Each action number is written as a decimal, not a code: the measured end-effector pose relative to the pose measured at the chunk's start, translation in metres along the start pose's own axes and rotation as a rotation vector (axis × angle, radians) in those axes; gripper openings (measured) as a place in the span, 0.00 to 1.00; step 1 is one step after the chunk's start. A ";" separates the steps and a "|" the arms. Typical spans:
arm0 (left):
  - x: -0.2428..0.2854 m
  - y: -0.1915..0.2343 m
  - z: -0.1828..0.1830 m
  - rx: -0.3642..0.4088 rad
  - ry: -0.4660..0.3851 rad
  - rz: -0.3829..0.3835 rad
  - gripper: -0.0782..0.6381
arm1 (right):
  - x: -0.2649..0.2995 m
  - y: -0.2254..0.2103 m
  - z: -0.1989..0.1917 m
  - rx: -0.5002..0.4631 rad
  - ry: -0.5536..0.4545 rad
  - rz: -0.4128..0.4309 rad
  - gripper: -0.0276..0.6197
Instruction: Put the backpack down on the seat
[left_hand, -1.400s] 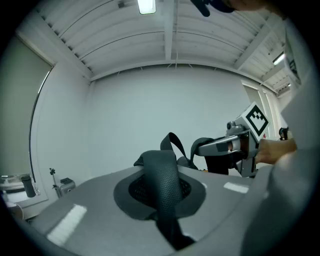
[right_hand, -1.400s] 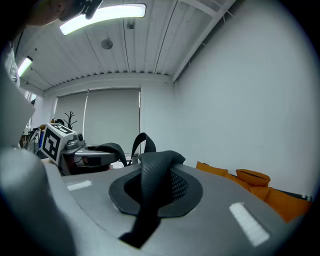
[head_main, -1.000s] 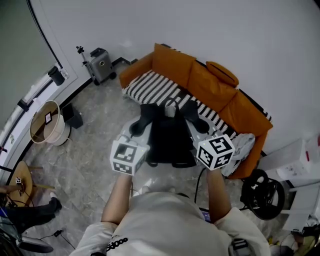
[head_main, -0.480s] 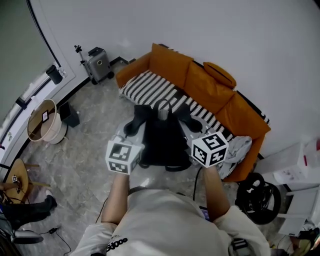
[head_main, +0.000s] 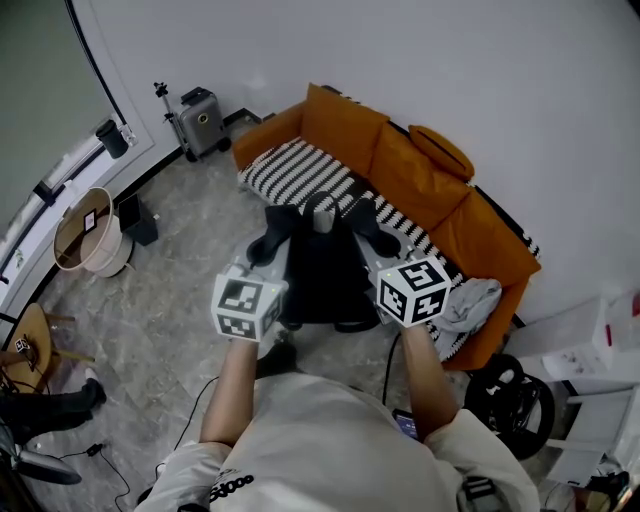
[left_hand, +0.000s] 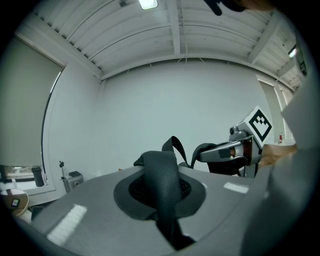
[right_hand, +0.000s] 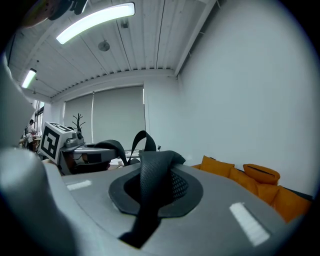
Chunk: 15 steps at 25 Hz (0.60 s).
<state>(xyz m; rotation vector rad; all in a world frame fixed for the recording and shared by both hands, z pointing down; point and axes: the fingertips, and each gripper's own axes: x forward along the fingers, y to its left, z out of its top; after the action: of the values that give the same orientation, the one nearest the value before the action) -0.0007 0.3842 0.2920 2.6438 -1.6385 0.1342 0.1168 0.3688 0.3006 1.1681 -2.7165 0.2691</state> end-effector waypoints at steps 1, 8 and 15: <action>0.004 -0.001 -0.001 0.001 0.002 -0.003 0.12 | 0.002 -0.004 -0.001 0.011 0.000 0.001 0.07; 0.042 0.024 -0.002 0.002 0.004 -0.016 0.13 | 0.036 -0.031 0.004 0.018 -0.019 0.010 0.07; 0.091 0.057 -0.005 -0.012 -0.009 -0.039 0.13 | 0.082 -0.063 0.016 -0.014 -0.012 -0.012 0.06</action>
<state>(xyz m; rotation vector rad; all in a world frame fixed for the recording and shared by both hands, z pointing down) -0.0114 0.2778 0.3034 2.6694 -1.5834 0.1116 0.1061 0.2649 0.3102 1.1855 -2.7160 0.2424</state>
